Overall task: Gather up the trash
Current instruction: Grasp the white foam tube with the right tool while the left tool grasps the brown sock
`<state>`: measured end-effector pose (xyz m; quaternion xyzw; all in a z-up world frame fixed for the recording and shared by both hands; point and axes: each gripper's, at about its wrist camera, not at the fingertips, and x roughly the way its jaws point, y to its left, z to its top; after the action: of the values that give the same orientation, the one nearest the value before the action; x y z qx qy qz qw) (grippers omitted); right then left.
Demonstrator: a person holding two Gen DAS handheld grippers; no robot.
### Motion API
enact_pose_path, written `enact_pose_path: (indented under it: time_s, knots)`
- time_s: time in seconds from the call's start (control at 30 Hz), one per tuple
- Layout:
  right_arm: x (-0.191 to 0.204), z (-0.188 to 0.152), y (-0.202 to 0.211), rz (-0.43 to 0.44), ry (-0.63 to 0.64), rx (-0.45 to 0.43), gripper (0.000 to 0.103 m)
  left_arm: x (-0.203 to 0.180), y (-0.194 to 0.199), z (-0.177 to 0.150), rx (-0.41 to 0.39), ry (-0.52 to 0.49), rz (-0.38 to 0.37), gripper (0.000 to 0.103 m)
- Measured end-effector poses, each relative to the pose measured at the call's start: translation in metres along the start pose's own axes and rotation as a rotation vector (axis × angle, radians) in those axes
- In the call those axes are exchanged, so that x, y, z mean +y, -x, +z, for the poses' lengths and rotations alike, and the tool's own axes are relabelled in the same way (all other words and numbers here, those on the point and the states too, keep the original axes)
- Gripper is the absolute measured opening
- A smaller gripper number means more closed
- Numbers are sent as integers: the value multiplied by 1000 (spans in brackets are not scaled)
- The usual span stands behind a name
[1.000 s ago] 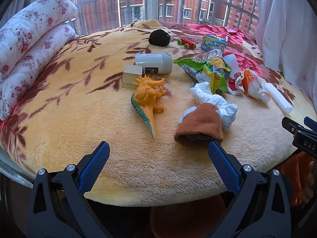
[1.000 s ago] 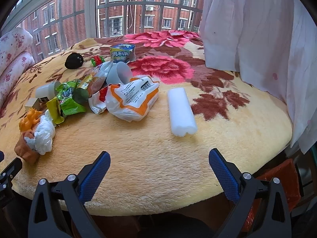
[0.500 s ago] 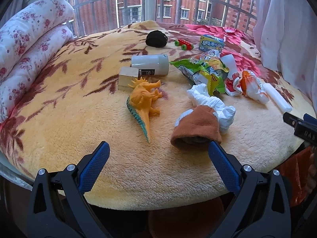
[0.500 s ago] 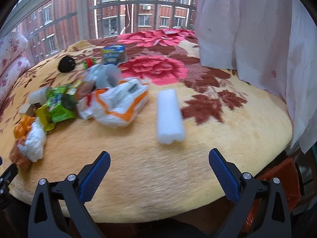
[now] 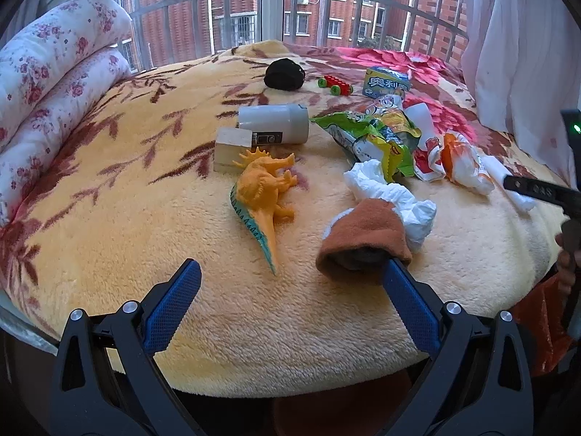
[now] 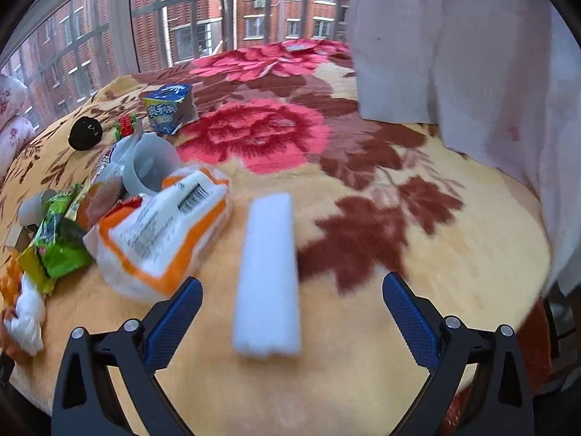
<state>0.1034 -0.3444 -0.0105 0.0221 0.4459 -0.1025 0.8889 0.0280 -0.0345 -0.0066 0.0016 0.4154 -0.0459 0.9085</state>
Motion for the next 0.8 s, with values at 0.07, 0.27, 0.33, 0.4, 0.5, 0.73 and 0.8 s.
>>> enact_pose_path:
  time_s: [0.07, 0.27, 0.33, 0.4, 0.5, 0.73, 0.8]
  knots:
    - [5, 8, -12, 19, 18, 18, 77, 0, 0, 0, 1, -3, 2, 97]
    - [12, 12, -41, 53, 48, 110, 42, -3, 9, -4, -27, -17, -13, 97]
    - [12, 7, -37, 57, 69, 89, 33, -5, 14, -7, -43, -30, -24, 97]
    - [13, 0, -29, 59, 84, 59, 27, -8, 19, -9, -55, -43, -35, 97]
    - [8, -9, -13, 93, 70, 25, 21, -13, 28, -17, -83, -78, -53, 97]
    - [3, -28, 35, 229, 33, -66, 21, -30, 27, -16, -130, -157, -110, 97]
    - [3, -33, 46, 257, 30, -84, 21, -30, 17, -10, -124, -149, -104, 97]
